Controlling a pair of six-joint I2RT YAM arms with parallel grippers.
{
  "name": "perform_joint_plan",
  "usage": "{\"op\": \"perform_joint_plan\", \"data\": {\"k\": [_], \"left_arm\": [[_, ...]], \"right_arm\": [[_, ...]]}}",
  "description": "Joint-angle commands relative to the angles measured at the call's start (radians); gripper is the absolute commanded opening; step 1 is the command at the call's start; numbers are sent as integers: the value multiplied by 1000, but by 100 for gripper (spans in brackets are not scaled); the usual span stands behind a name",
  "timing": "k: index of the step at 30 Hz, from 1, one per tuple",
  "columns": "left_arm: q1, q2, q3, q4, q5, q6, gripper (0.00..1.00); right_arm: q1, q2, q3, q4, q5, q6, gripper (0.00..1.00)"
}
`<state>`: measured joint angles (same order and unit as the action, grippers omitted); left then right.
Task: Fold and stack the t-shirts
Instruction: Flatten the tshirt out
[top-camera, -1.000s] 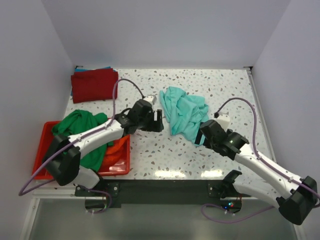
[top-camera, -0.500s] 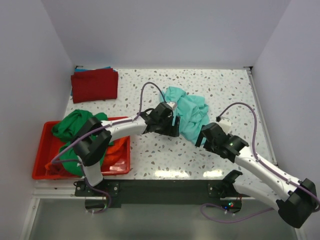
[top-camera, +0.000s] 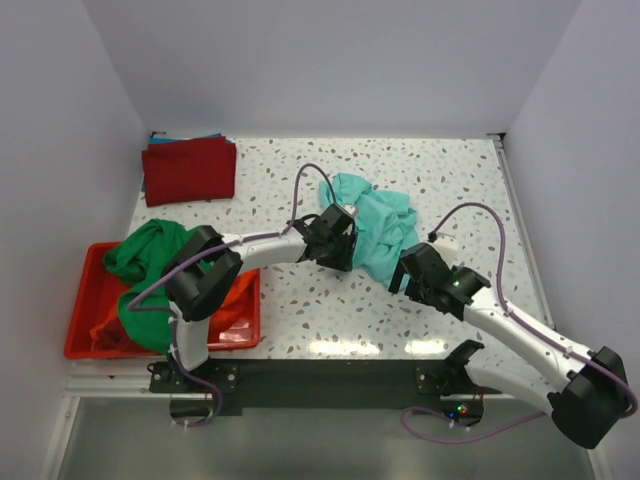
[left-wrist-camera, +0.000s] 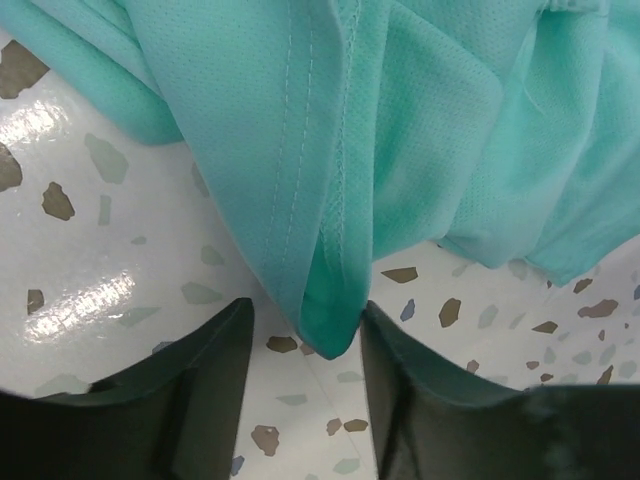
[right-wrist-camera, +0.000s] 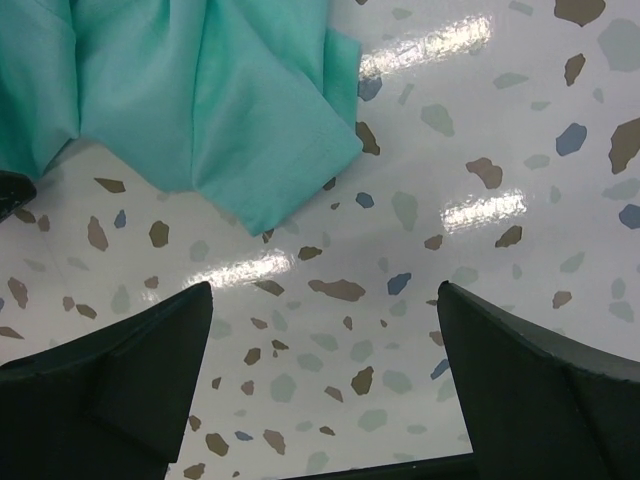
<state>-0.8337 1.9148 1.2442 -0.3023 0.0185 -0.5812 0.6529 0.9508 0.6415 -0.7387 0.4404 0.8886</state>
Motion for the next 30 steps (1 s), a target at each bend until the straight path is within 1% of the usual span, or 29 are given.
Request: {"op": "perform_joint_plan", "data": {"k": [1, 3, 4, 5, 7, 15, 16, 18, 21, 22, 23, 25, 26, 27, 29, 30], "left_arm": [[-8, 13, 64, -32, -41, 21, 46], [-8, 7, 64, -43, -57, 17, 43], [-8, 3, 63, -49, -69, 17, 38], [-7, 0, 61, -50, -74, 17, 36], [-7, -7, 57, -54, -77, 14, 34], [-7, -19, 49, -70, -68, -6, 15], [-4, -20, 49, -70, -62, -11, 7], [5, -34, 41, -70, -48, -26, 0], [45, -77, 31, -69, -32, -55, 0], [73, -117, 24, -81, -35, -77, 0], [73, -143, 24, -84, -35, -77, 0], [128, -206, -3, -78, -37, -120, 0], [151, -280, -32, -77, -40, -135, 0], [198, -319, -48, -74, -55, -158, 0], [241, -420, -81, -61, -75, -161, 0], [273, -440, -86, -61, -84, -151, 0]], "right_arm": [[-9, 17, 40, 51, -5, -19, 98], [-10, 29, 43, 61, -12, -25, 98], [-15, 34, 44, 65, -14, -31, 98], [-15, 40, 44, 74, -22, -33, 98], [-15, 58, 43, 84, -29, -39, 98], [-30, 114, 41, 130, -57, -54, 98], [-36, 124, 41, 137, -65, -59, 98], [-45, 138, 43, 154, -74, -68, 98], [-84, 161, 30, 194, -118, -80, 95], [-117, 167, 20, 225, -164, -92, 92], [-134, 169, 17, 232, -181, -97, 92], [-179, 161, 20, 236, -195, -109, 89], [-193, 143, 27, 236, -209, -115, 89], [-206, 132, 32, 236, -216, -122, 88], [-237, 108, 41, 239, -239, -138, 88], [-245, 106, 43, 239, -247, -140, 88]]}}
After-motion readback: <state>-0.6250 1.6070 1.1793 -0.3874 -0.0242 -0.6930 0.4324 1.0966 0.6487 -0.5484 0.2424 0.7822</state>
